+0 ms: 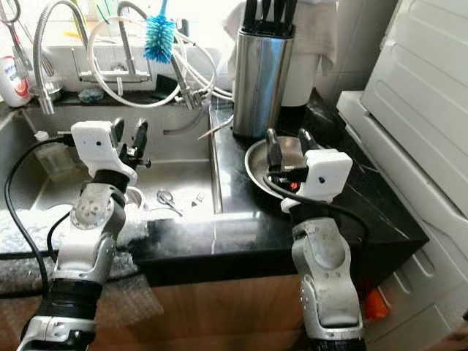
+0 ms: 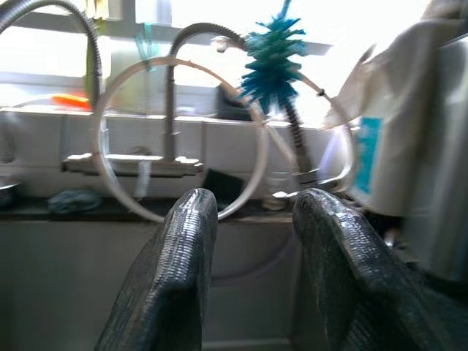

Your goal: Kitchen organization

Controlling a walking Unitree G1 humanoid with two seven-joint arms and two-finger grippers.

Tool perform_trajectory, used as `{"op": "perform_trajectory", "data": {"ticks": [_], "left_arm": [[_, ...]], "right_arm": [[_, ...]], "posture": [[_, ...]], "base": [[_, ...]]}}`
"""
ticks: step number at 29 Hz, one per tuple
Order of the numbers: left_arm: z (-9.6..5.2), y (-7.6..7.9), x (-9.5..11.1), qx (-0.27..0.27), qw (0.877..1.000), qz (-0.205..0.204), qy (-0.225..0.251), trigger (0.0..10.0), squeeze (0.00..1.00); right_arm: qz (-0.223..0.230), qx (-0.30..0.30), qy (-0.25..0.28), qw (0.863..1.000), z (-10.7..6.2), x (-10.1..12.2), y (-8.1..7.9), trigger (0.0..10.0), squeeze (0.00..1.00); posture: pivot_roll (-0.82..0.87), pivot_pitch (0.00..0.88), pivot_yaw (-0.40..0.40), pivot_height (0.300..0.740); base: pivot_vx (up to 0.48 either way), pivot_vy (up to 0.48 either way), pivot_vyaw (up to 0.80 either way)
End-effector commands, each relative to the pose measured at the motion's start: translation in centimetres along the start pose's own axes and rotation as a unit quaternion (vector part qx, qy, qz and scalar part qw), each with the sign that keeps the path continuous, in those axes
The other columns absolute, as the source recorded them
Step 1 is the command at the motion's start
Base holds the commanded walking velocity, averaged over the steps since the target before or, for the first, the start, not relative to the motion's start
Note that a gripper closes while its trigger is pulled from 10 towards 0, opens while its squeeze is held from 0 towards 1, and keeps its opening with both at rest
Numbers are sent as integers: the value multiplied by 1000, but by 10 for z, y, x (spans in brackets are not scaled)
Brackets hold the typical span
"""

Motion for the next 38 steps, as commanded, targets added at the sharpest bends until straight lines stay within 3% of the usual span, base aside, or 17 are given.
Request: {"op": "perform_trajectory", "data": {"ticks": [1, 22, 26, 28, 31, 33, 34, 38], "left_arm": [[3, 5, 3, -8, 1000, -12, 6, 10000, 0], [3, 6, -1, -6, 1000, -8, -5, 10000, 0], [3, 7, -1, -9, 1000, -9, -6, 10000, 0], [3, 7, -1, -10, 1000, -9, -7, 10000, 0], [3, 7, -2, -11, 1000, -9, -8, 10000, 0], [3, 8, -2, -14, 1000, -10, -11, 10000, 0], [3, 9, -3, -16, 1000, -10, -12, 10000, 0], [3, 10, -3, -19, 1000, -11, -14, 10000, 0]], "right_arm": [[-5, -9, 2, 1000, 0, 3, 6, 10000, 0], [-10, -22, -10, 1000, -1, 1, 10, 10000, 0], [-29, -63, -47, 996, -1, -5, 24, 10000, 0], [-51, -105, -87, 989, 0, -13, 39, 10000, 0], [-51, -123, -108, 985, -1, -16, 46, 10000, 0], [-50, -141, -155, 977, -1, -24, 54, 10000, 0], [-42, -146, -172, 973, -1, -28, 57, 10000, 1000], [-38, -153, -201, 967, -1, -34, 63, 10000, 1000]], "posture": [[-154, 0, -36, 740], [-159, 0, -35, 740], [-163, 0, -34, 740], [-162, 0, -34, 740], [-163, 0, -34, 740], [-163, 0, -33, 740], [-164, 0, -32, 740], [-164, 0, -32, 740]], "base": [[0, 0, 0], [137, 0, 0], [0, 0, 0], [0, 0, 0], [0, 0, 0], [0, 0, 0], [0, 0, 0], [0, 0, 0]]}}
Point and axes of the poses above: a point about 5 cm out from each wrist's last joint towards the gripper, its own z axis pointing out of the wrist towards the gripper, its own x axis along the axis of the wrist's last joint, y = z × x, the point moved 1 cm from there along z, pointing out of the wrist towards the gripper, and after that the axes turned 14 degrees about -z, right-handed, at the moved point
